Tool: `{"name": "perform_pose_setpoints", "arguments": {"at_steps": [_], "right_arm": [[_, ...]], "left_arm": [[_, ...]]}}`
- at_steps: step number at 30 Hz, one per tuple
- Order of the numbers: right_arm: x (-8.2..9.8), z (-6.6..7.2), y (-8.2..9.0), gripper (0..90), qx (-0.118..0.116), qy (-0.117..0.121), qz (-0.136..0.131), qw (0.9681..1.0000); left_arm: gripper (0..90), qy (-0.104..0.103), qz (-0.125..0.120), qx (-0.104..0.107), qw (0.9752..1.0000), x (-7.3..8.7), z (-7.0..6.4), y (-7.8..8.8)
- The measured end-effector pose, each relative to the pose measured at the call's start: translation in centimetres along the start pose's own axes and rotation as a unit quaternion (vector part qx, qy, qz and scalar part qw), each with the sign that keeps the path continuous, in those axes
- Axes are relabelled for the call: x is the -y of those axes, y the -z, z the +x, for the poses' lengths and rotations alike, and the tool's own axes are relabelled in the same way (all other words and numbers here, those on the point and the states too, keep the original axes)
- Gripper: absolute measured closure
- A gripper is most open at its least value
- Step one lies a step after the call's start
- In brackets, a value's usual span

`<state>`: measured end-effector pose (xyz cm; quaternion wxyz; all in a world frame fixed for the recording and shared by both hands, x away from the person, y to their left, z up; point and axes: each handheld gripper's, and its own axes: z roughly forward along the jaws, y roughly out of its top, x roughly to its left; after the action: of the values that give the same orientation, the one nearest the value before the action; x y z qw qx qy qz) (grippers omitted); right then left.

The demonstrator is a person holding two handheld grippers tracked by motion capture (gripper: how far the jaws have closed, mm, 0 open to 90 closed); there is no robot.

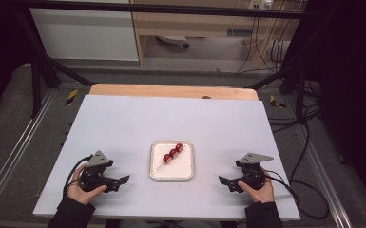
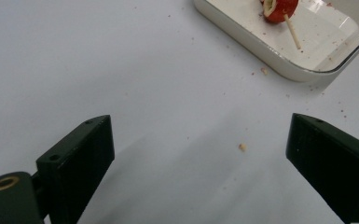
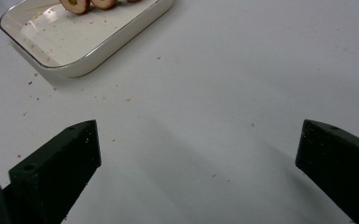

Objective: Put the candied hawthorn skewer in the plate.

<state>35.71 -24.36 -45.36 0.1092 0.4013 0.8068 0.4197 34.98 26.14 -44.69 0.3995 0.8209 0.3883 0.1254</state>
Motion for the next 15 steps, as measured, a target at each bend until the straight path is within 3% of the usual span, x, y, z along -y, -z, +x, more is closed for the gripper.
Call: {"name": "perform_pose_setpoints", "arguments": {"at_steps": [6,15], "right_arm": [[0.12,0.08,-0.11,0.4,0.004,0.005,0.007,1.0],[0.14,0.08,-0.08,0.4,0.001,0.004,0.01,0.9999]], "left_arm": [[7.7,-0.003,0.008,-0.004,1.0,1.09,0.67,0.34],[8.5,-0.002,0.008,-0.002,1.0,1.2,0.9,0.31]]}}
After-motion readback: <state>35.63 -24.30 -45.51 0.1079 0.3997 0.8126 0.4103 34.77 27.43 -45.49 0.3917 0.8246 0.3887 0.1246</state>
